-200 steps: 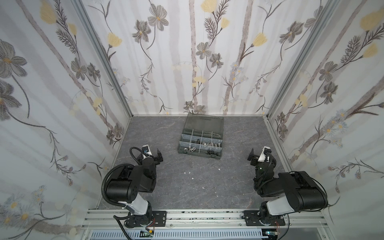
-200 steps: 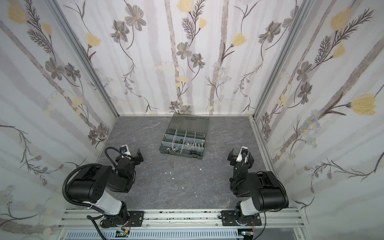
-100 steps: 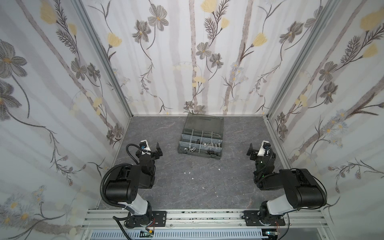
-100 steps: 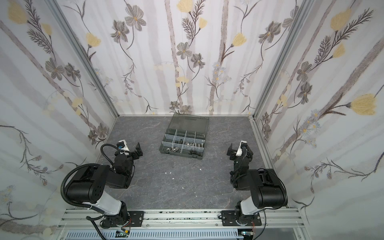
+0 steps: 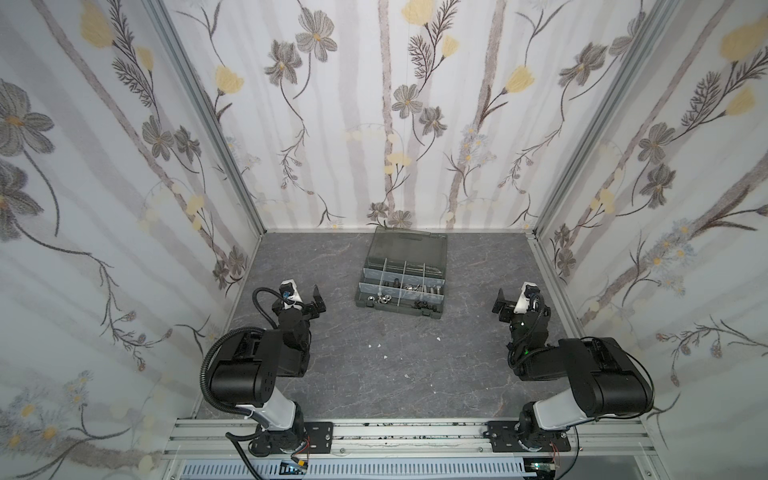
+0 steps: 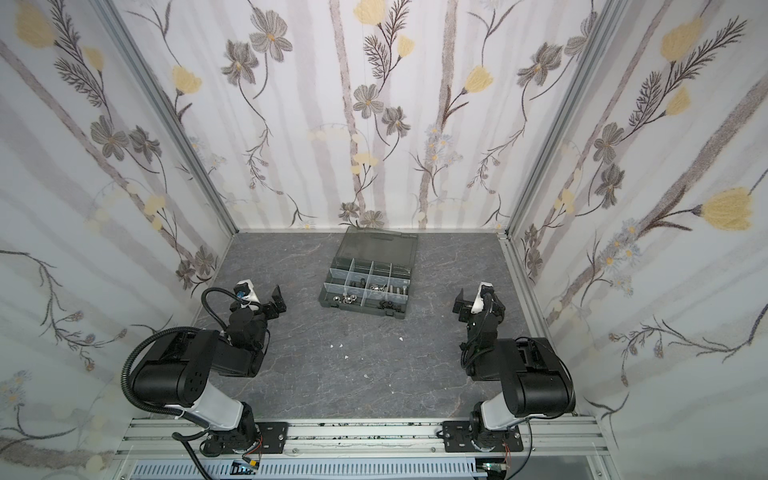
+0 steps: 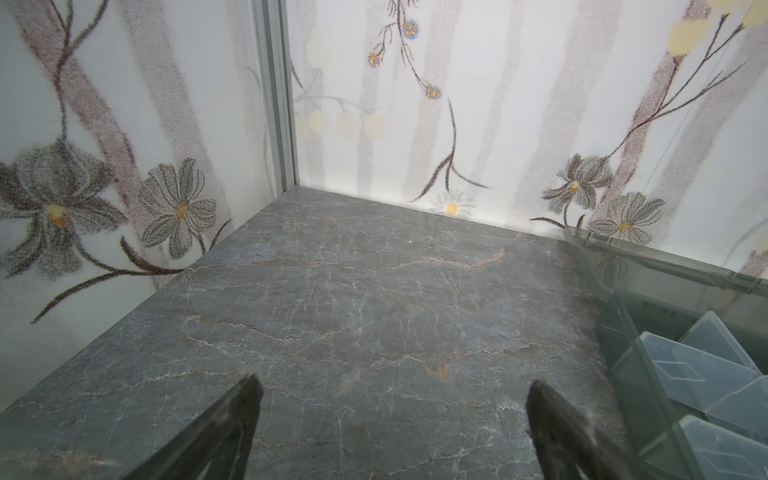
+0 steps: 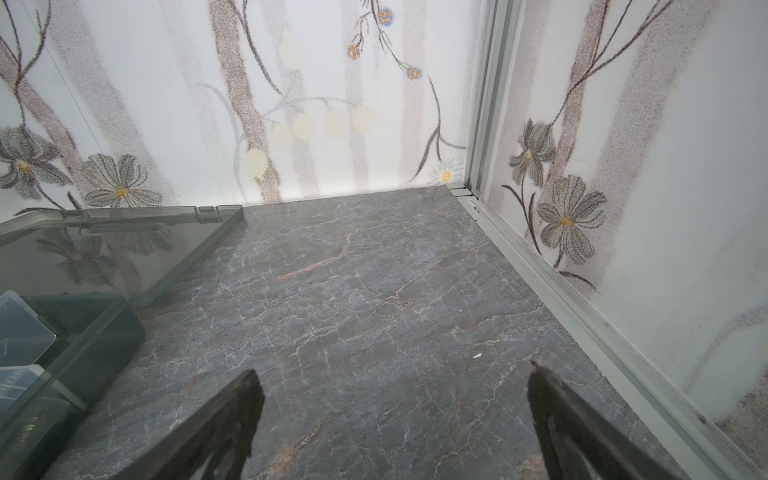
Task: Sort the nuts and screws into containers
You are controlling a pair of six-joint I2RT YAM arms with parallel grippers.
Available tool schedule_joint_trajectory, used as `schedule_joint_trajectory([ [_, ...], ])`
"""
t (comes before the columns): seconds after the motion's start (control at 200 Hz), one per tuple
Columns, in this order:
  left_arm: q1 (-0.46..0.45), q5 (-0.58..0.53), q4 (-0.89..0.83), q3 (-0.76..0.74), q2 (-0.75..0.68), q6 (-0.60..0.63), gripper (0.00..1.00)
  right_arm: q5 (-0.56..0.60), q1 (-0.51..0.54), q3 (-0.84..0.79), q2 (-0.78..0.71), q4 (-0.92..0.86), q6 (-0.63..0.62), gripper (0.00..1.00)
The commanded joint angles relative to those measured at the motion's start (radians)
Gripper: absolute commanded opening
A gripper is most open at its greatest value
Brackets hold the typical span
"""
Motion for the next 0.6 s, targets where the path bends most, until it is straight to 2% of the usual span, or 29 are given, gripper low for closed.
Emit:
schedule_joint_trajectory([
  [0.0,0.0,0.004,0.018,0.002,-0.002,-0.004,1.0,-0.004,0.001,-0.003,-0.005,0.03,-0.004,1.0],
  [0.594,0.0,0.003,0.018,0.003,-0.002,-0.005,1.0,-0.003,0.002,0.001,-0.002,0.026,-0.004,0.99],
])
